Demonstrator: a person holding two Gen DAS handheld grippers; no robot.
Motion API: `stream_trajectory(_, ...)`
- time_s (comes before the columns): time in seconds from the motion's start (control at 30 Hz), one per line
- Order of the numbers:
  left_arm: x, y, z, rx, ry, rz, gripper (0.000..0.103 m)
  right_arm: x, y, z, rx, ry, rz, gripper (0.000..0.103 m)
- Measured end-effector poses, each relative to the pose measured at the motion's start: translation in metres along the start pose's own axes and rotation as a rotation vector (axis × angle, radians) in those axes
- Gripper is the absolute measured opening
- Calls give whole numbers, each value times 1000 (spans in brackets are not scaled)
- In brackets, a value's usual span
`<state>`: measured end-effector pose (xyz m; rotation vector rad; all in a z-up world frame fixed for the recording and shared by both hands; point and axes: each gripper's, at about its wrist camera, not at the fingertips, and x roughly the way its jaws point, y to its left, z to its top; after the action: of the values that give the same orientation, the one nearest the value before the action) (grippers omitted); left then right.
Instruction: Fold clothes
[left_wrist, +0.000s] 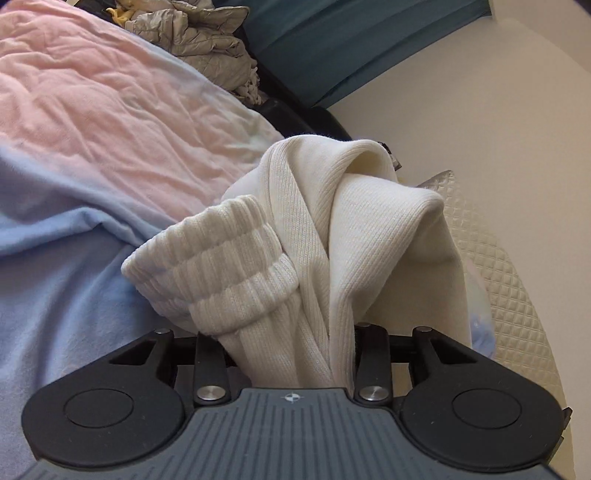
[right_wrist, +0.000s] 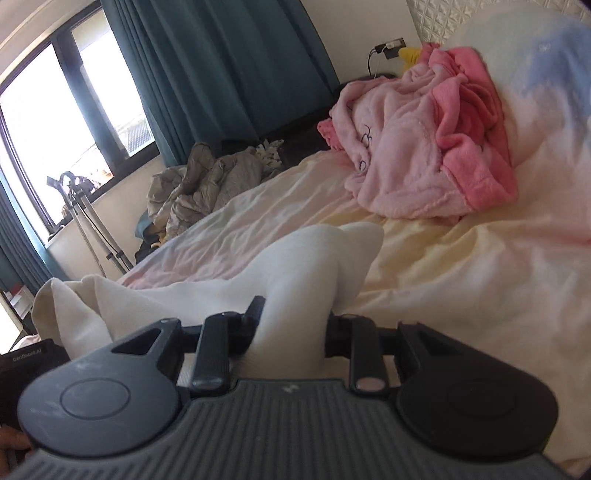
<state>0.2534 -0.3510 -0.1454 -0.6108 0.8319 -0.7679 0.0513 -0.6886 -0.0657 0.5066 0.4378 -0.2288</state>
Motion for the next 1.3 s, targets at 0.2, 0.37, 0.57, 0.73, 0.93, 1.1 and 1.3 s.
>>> stream_trajectory(0.2,-1,-3,-11,152,11,32,45,23,-27,-40,49,83,-29,32)
stream_trajectory(0.37,-21,-23,-20,220,91,158,73,15,-15,-20,75,133,-75,38)
stream_trajectory(0.57,-80,-46,-10,354,42,253,95,-19,12,7,-24,145,-218,40)
stream_trajectory(0.73,-155,-79,0,472,-65,306,99,-68,56,33,-104,52,-191,40)
stream_trajectory(0.93,-254,-119,3,627,-210,411,103,-118,132,43,-177,-29,-84,40)
stream_trajectory(1.1,-335,-127,7,640,-307,473,103,-152,205,29,-266,-66,14,40)
stream_trajectory(1.3,-408,-114,3,686,-384,670,103,-178,287,-1,-371,-97,149,41)
